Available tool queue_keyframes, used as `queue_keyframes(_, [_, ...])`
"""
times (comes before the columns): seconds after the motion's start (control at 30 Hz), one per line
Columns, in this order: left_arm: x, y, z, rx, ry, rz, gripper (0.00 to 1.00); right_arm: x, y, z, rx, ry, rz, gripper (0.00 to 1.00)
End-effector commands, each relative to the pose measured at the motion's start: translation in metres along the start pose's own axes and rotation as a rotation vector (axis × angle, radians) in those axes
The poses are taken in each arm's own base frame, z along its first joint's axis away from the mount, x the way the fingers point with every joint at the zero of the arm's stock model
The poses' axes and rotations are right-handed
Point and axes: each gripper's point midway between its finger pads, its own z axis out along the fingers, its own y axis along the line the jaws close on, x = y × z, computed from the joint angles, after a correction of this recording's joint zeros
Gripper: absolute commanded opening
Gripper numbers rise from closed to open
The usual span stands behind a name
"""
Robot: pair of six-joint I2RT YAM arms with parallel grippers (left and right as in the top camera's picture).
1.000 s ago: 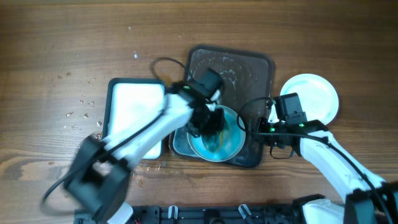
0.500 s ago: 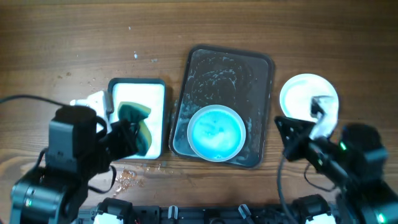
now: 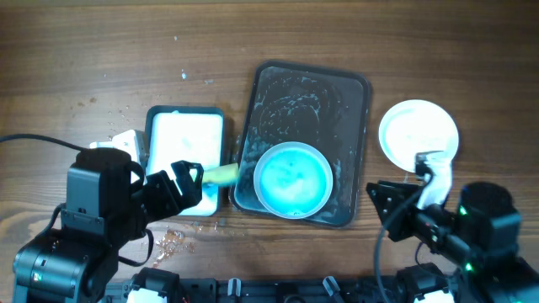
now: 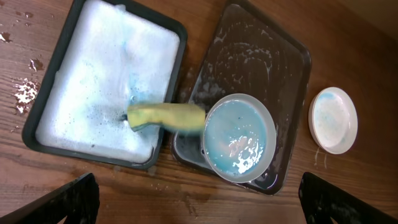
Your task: Clean dirty plates on tray and stack at the side
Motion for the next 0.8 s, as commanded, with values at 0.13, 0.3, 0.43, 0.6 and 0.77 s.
queue_keyframes(0.13, [-0.002, 0.003, -0.001, -0.013, -0.010, 0.004, 1.00, 0.050, -0.029, 0.070, 0.004, 0.371, 0.057, 0.27])
queue_keyframes(0.3, [-0.002, 0.003, -0.001, -0.014, -0.009, 0.004, 1.00, 0.092, -0.076, 0.135, 0.238, 0.562, 0.148, 0.28])
queue_keyframes(0.43, [0.001, 0.004, -0.001, -0.020, 0.001, 0.003, 1.00, 0.118, -0.102, 0.180, 0.275, 0.669, 0.170, 0.31])
queue_keyframes(0.6, [0.001, 0.004, -0.001, -0.020, 0.001, 0.003, 1.00, 0.142, -0.120, 0.199, 0.318, 0.739, 0.226, 0.04])
queue_keyframes(0.77, [0.001, 0.004, -0.001, -0.020, 0.001, 0.003, 1.00, 0.056, -0.124, 0.173, 0.380, 0.490, 0.249, 0.04])
